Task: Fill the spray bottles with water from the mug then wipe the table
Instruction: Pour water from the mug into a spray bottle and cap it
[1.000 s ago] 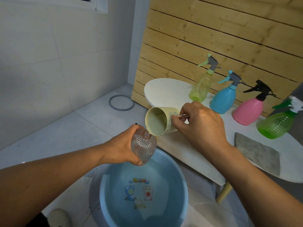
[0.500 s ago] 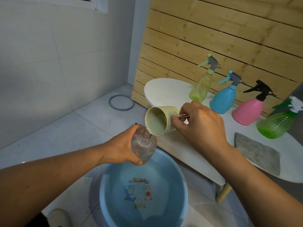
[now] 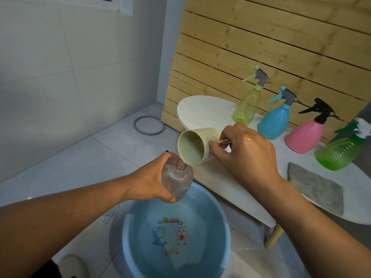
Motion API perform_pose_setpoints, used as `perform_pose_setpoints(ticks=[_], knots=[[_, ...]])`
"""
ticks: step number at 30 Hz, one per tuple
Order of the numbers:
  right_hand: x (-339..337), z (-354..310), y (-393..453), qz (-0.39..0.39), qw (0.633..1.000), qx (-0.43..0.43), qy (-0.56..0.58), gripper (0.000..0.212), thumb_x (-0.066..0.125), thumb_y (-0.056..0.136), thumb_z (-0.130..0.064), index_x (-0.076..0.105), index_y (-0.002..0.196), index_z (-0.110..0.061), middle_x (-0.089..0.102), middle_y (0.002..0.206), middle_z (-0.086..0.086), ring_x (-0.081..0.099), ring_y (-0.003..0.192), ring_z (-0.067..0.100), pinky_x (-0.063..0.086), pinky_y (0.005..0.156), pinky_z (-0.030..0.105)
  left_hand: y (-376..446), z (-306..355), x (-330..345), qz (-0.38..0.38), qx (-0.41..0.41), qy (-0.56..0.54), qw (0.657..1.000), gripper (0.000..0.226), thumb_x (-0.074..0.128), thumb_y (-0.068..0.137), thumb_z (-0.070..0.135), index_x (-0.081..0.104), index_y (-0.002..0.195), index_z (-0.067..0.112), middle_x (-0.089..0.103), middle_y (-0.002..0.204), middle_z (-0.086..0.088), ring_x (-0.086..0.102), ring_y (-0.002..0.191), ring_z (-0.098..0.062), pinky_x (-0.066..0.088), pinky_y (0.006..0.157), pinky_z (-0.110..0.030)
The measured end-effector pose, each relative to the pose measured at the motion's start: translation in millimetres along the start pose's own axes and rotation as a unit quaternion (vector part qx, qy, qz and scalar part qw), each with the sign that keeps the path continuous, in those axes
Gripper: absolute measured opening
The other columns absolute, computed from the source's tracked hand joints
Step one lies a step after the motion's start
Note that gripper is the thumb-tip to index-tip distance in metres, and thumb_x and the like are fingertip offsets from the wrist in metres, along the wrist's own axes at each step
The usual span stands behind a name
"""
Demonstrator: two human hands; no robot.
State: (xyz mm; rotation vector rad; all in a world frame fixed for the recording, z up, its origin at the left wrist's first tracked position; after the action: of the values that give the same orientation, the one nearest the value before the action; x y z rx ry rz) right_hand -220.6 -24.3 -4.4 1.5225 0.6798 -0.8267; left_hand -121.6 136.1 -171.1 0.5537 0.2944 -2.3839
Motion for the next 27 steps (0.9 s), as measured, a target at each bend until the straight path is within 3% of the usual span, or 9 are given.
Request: perform_pose_setpoints(ticks=[4,12,21,27], knots=[[0.6,-0.1,-0.2,-0.003,1.000,0.002,-0.001,0.027,0.064,0.093,-0.046,0.062,0.078,-0.023,0.057,0.077,-0.004,0.050,0.064,0.018,0.055,0.060,0.045,0.2,0.4,-0.1,0.001,-0.001,0.000,1.000,0.104,0.102,0.058,0.022,0.037,0.137,0.045,0.054,0.129,0.026,0.057,0.121,0.001,0.056,0.094,-0.020],[-0.8,-1.4,-0.7,-0.004,1.000,0.002,0.004,0.026,0.063,0.094,-0.047,0.063,0.081,-0.024,0.059,0.080,-0.005,0.051,0.066,0.017,0.057,0.063,0.049,-0.6,1.9,0.1,0.004,0.002,-0.006,1.000,0.103,0.101,0.059,0.021,0.037,0.137,0.044,0.053,0.130,0.024,0.056,0.121,0.000,0.056,0.095,-0.022],[-4.1,-4.3,-1.6,0.006,1.000,-0.006,0.001,0.027,0.064,0.094,-0.046,0.065,0.082,-0.022,0.060,0.079,-0.003,0.048,0.066,0.015,0.056,0.061,0.046,0.3,1.3,0.3,0.008,0.001,-0.014,1.000,0.103,0.102,0.057,0.022,0.038,0.135,0.045,0.055,0.130,0.024,0.057,0.122,-0.002,0.057,0.099,-0.027],[-5.6,-5.2,-2.0,0.010,1.000,-0.013,0.002,0.027,0.064,0.095,-0.046,0.066,0.084,-0.021,0.059,0.080,-0.003,0.049,0.067,0.017,0.056,0.061,0.049,0.4,3.5,0.6,0.004,0.002,-0.014,1.000,0.109,0.101,0.059,0.021,0.033,0.142,0.043,0.052,0.133,0.025,0.055,0.124,-0.002,0.056,0.096,-0.021]])
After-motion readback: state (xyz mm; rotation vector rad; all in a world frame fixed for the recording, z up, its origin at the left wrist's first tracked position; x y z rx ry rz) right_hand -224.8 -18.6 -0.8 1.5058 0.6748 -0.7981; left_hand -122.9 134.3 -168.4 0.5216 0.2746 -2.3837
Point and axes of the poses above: each hand's wrist, its own y-axis towards the middle knuckle, its own x-axis out of the palm, z = x × y, the point moved 7 cm from there along y, towards the middle knuckle
